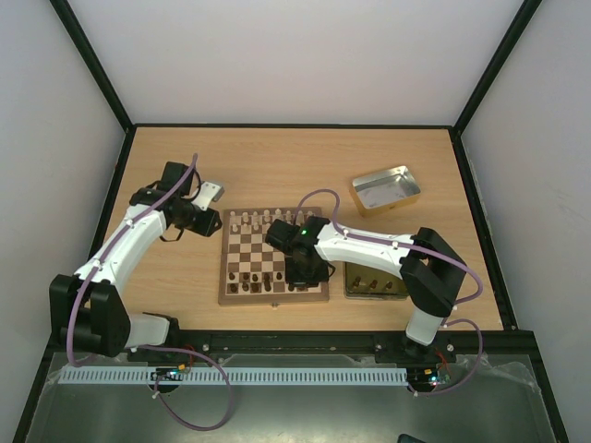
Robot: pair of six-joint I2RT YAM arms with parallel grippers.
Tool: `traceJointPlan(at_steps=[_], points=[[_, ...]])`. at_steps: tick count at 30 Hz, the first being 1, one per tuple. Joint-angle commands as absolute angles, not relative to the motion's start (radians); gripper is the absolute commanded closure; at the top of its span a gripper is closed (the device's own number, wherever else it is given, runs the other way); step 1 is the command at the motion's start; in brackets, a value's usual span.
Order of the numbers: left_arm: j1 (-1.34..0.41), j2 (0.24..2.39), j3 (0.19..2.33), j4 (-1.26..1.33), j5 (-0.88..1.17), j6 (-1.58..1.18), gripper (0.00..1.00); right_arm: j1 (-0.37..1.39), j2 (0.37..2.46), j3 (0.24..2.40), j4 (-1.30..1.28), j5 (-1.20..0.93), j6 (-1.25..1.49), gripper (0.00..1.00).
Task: Set up the chess pieces on the board
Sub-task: Place the chess piece on the chessboard.
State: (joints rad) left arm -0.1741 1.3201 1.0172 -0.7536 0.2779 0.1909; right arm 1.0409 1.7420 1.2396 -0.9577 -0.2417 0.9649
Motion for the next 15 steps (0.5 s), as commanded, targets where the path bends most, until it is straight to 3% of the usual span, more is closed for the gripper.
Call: traceJointPlan(at_steps=[1,9,15], points=[[-0.178,1.294,1.005,-0.755,0.284,0.192,0.65,1.046,1.729,1.224,-0.966,-0.229,0.971,0.98],[-0.178,1.295,1.006,-0.755,0.285,0.193,0.65,1.048,1.730,1.224,-0.966,-0.229,0.972,0.97],[-0.177,1.298,1.006,-0.755,0.287,0.193,0.65,1.048,1.733,1.230,-0.970,-0.229,0.971,0.86]])
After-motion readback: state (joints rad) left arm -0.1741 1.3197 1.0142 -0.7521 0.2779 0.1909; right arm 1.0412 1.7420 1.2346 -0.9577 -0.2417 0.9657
